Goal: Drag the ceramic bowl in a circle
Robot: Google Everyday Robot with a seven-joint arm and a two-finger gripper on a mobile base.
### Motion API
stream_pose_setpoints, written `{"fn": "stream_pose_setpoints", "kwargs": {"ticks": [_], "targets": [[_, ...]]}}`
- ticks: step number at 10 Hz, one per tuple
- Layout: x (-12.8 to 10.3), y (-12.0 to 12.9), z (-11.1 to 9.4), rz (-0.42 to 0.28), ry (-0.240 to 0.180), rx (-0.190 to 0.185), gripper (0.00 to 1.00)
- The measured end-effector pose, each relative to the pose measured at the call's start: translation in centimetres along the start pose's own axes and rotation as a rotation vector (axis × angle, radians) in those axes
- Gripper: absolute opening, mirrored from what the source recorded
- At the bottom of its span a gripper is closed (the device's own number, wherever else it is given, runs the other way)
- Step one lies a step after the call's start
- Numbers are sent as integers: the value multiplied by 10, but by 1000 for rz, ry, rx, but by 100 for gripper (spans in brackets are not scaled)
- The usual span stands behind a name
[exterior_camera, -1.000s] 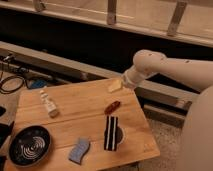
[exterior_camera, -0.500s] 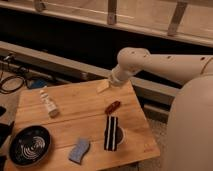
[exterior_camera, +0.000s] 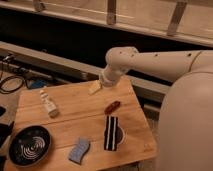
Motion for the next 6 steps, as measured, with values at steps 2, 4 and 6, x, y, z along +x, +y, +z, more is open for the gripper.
{"fn": "stream_pose_setpoints", "kwargs": {"ticks": [2,4,6], "targets": [[0,6,9,-38,24,-25,80],[5,36,29,-70,54,-80,80],[14,70,47,-90,75,-140,80]]}}
